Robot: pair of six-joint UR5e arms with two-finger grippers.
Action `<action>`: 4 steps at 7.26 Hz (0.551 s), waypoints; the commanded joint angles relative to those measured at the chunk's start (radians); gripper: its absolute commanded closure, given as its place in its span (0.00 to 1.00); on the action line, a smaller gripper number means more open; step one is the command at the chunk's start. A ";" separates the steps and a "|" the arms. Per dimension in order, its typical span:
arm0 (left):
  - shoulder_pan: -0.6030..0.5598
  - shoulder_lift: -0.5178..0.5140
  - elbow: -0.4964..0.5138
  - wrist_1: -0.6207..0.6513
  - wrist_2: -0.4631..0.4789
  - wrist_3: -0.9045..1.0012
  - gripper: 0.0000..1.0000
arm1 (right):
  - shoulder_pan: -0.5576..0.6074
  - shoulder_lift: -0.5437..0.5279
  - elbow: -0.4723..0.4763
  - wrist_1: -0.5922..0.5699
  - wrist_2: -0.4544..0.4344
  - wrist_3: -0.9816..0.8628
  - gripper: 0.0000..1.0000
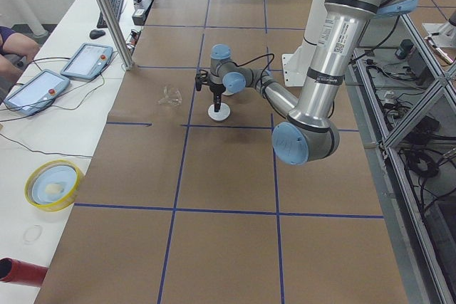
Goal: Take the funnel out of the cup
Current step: 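Move the left gripper down onto the small white lid and grasp it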
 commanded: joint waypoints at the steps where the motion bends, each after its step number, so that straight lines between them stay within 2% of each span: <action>1: 0.001 0.015 -0.018 0.000 0.000 0.000 0.35 | 0.000 0.000 0.000 0.000 0.000 0.000 0.00; 3: 0.001 0.015 -0.018 0.000 0.000 -0.002 0.37 | 0.000 0.000 0.000 0.000 0.000 0.000 0.00; 4: 0.003 0.015 -0.018 0.000 0.000 -0.002 0.44 | 0.000 0.000 0.000 0.000 0.000 0.000 0.00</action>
